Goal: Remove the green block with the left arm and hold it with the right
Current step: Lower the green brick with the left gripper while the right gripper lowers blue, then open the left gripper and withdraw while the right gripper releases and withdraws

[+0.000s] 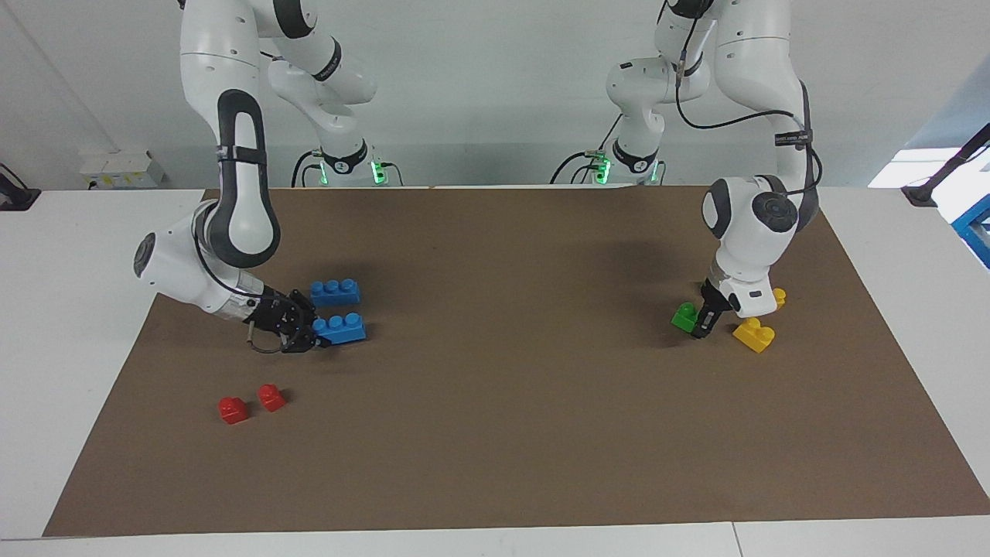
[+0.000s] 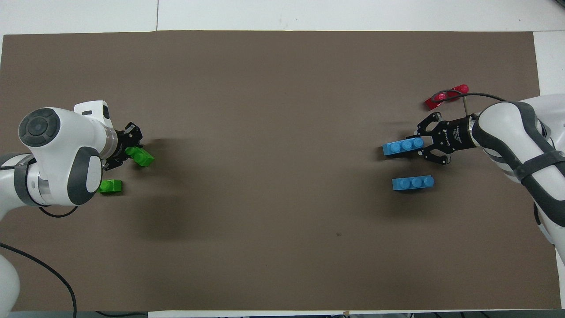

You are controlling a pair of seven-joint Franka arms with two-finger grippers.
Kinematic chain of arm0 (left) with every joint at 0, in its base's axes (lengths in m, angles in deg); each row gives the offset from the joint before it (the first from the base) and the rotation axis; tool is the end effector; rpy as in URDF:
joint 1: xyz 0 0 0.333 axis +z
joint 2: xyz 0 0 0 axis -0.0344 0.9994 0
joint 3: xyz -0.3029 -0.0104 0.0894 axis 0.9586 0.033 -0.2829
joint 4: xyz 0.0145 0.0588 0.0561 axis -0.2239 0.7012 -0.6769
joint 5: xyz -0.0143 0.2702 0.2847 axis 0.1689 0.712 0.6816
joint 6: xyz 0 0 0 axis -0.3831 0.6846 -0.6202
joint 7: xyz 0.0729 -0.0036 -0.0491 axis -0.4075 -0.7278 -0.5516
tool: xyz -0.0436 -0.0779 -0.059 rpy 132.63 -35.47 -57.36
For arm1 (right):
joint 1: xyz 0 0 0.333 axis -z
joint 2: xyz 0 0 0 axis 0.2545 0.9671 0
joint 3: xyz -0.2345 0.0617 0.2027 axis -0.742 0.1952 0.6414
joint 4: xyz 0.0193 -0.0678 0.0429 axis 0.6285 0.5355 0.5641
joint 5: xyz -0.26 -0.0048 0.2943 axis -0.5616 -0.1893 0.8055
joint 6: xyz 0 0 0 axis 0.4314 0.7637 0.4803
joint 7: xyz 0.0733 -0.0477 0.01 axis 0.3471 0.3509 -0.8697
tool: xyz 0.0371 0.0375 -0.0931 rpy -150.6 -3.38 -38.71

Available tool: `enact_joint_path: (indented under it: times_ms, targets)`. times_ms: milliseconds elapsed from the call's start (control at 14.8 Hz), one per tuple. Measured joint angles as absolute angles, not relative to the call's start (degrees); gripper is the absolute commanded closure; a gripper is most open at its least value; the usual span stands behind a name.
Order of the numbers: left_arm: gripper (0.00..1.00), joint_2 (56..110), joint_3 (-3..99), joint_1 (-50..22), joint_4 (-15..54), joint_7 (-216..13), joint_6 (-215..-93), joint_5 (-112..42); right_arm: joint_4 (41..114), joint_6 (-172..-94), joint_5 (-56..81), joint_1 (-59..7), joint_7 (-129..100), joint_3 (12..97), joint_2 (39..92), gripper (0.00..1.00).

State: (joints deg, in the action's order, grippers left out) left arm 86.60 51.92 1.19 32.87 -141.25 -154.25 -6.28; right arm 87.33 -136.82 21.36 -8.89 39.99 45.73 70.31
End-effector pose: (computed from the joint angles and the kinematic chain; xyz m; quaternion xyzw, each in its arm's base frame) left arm 0.5723 -0.0373 0.3052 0.9095 0.4147 0.0281 0.0081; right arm 0.5886 -0.0467 0.2779 -0.7427 0.6067 0.1868 0.2129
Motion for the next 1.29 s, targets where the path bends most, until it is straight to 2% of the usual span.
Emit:
enact_joint_path:
  times_ms: [609, 677, 744, 812, 880, 947, 1015, 1286]
  targets:
    - [0.0, 86.0, 52.0, 1.2, 30.8, -136.3, -153.9, -6.3, 88.1, -138.8, 21.4, -9.2, 39.2, 46.1, 71.0, 1.0]
    - [0.0, 85.6, 52.1, 1.2, 29.9, -136.2, -153.4, -6.3, 88.1, -138.9, 21.4, -9.2, 39.2, 46.1, 71.0, 0.95]
    - [0.0, 85.3, 52.1, 1.2, 28.6, -135.8, -152.2, -6.3, 88.1, -138.9, 21.4, -9.2, 39.2, 46.1, 71.0, 0.74]
    - [0.0, 84.9, 52.2, 1.2, 26.9, -134.5, -150.4, -6.3, 88.1, -139.0, 21.4, -9.3, 39.2, 46.1, 71.0, 0.31]
    - [0.0, 84.4, 52.2, 1.2, 25.0, -132.0, -148.1, -6.3, 88.1, -139.1, 21.4, -9.4, 39.2, 46.1, 71.0, 0.2]
    - [0.0, 83.9, 52.2, 1.2, 23.0, -128.8, -145.3, -6.3, 88.1, -139.4, 21.4, -9.6, 39.2, 46.1, 71.0, 0.11]
    - [0.0, 83.3, 52.1, 1.2, 21.2, -125.2, -142.4, -6.3, 88.1, -139.8, 21.4, -9.8, 39.2, 46.1, 71.0, 0.07]
    - [0.0, 79.8, 51.8, 1.3, 17.2, -111.5, -133.8, -6.3, 87.5, -139.5, 21.4, -10.2, 39.3, 46.2, 70.0, 0.05]
